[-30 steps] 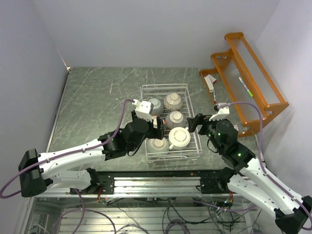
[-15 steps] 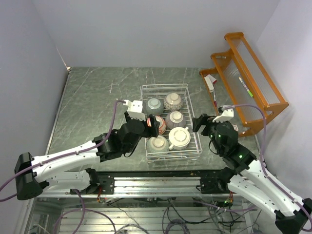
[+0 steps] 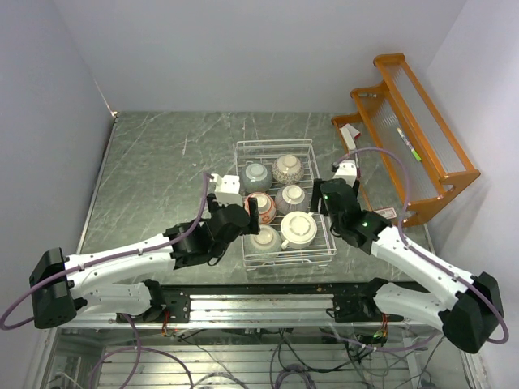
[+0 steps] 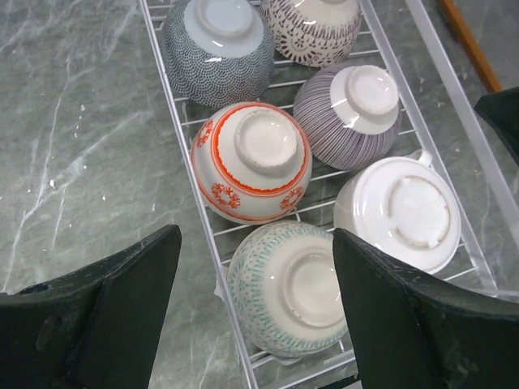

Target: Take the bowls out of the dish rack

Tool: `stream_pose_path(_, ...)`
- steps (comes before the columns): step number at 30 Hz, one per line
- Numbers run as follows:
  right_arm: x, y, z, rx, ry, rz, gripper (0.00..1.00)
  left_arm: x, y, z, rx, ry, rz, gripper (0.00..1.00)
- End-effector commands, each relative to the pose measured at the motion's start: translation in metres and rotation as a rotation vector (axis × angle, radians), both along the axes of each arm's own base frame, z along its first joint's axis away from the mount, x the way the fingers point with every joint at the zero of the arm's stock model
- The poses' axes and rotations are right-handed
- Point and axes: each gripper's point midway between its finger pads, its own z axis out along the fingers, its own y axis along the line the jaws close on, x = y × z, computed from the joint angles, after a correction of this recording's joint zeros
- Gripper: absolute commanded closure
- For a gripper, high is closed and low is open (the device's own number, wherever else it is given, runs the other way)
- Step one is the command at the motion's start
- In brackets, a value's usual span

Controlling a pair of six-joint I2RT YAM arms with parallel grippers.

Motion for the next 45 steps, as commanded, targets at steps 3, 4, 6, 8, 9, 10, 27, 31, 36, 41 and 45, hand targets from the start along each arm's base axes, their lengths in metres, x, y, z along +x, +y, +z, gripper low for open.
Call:
stream_pose_path(3,0.016,-0.01,-0.009,0.011,0.022,-0.025,0.37,0.001,0.004,0.014,-0.046,-0.018,0.029,0.14)
stream_pose_path(4,0.018,-0.01,-0.014,0.028,0.036,-0.015,0.38,0.0,0.003,0.015,-0.055,-0.018,0.024,0.15)
stream_pose_path(6,0.019,-0.01,-0.024,0.063,0.063,0.006,0.38,-0.003,0.005,0.011,-0.066,-0.009,0.016,0.15)
stream_pose_path(8,0.018,-0.01,-0.032,0.083,0.079,0.022,0.39,-0.005,0.007,0.007,-0.073,-0.005,0.014,0.15)
stream_pose_path(9,0.017,-0.01,-0.035,0.086,0.084,0.028,0.41,-0.006,0.01,0.006,-0.077,-0.006,0.021,0.16)
stream_pose_path(10,0.017,-0.009,-0.036,0.089,0.086,0.036,0.44,-0.006,0.011,0.005,-0.078,-0.009,0.027,0.16)
stream_pose_path(27,0.017,-0.001,-0.058,0.069,0.156,0.072,0.75,-0.005,-0.006,0.001,-0.048,0.016,-0.021,0.2)
stream_pose_path(31,0.017,0.0,-0.059,0.076,0.157,0.076,0.86,-0.005,-0.009,0.001,-0.053,0.019,-0.027,0.2)
stream_pose_path(36,0.017,0.0,-0.062,0.072,0.171,0.072,1.0,-0.005,-0.008,-0.001,-0.049,0.019,-0.021,0.2)
stream_pose_path(41,0.019,0.006,-0.063,0.085,0.182,0.085,1.0,-0.004,-0.006,0.0,-0.044,0.016,-0.017,0.2)
stream_pose_path(45,0.02,0.013,-0.059,0.112,0.181,0.107,1.0,-0.005,-0.003,0.001,-0.048,0.014,-0.014,0.21)
